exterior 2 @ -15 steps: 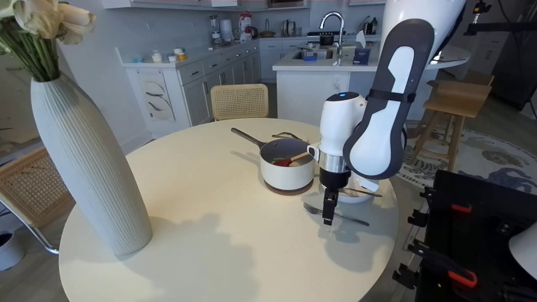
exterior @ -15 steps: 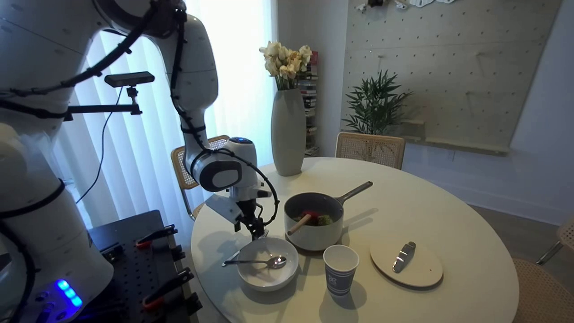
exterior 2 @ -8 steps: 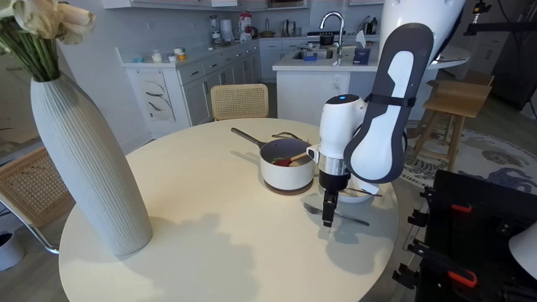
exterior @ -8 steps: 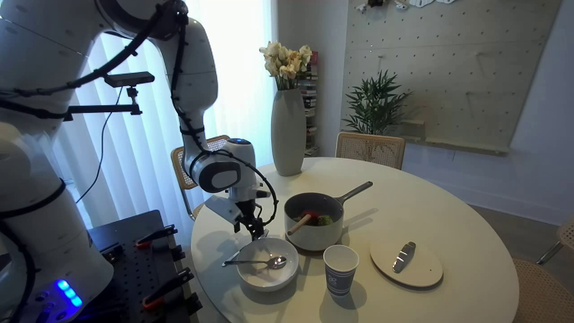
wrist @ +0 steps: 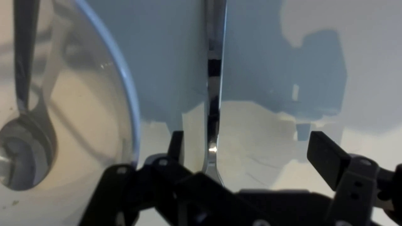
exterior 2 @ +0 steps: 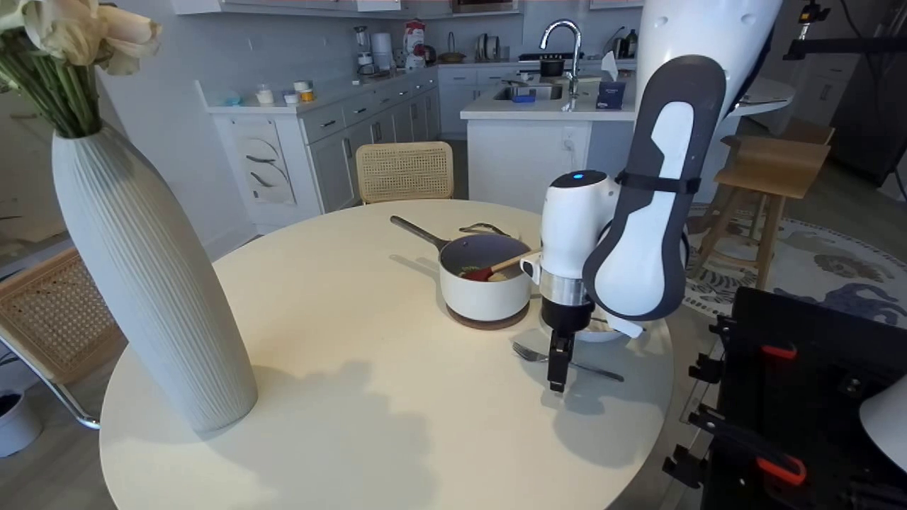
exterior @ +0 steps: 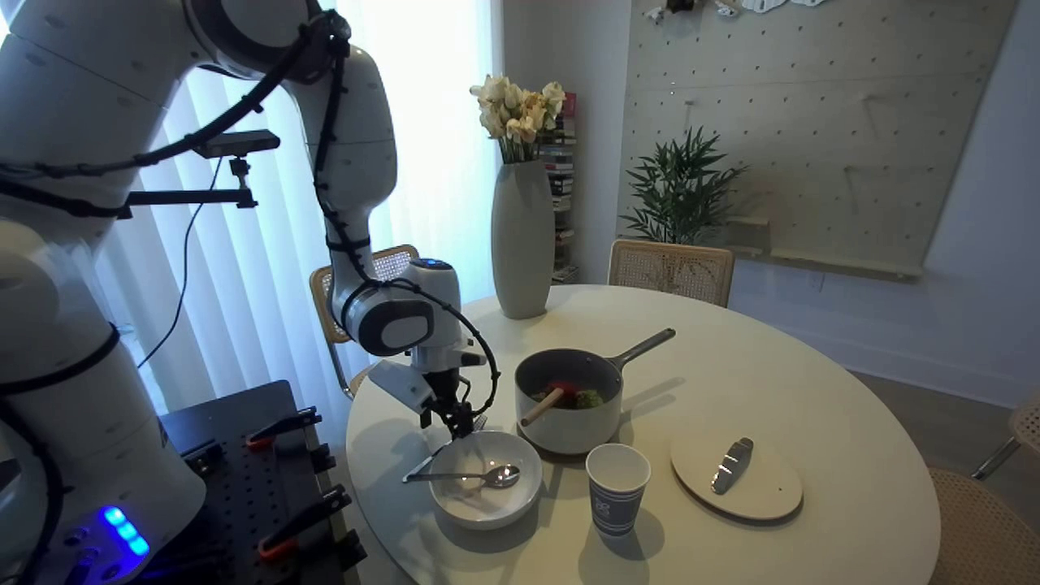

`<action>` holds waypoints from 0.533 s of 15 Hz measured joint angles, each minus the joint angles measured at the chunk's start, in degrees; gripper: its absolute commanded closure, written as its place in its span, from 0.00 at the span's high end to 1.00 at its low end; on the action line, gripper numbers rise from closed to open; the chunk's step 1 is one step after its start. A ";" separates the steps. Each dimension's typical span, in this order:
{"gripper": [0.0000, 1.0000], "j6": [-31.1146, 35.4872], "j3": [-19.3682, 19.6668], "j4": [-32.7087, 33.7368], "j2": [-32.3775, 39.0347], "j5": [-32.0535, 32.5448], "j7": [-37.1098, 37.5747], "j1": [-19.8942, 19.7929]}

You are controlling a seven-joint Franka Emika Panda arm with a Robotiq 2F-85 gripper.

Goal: Place the fork in the white bowl

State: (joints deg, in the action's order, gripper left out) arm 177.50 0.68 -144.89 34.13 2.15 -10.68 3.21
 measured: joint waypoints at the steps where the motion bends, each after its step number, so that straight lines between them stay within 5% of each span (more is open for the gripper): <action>1: 1.00 0.00 0.01 0.07 0.07 0.00 0.13 0.12; 4: 0.99 0.00 0.02 0.33 0.26 0.00 1.04 0.31; 5: 0.78 0.00 0.02 0.39 0.29 0.00 1.10 0.33; 8: 0.60 0.09 0.05 0.53 0.31 0.00 1.13 0.35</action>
State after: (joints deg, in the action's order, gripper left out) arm 177.59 0.74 -144.36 34.44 2.15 -9.55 3.56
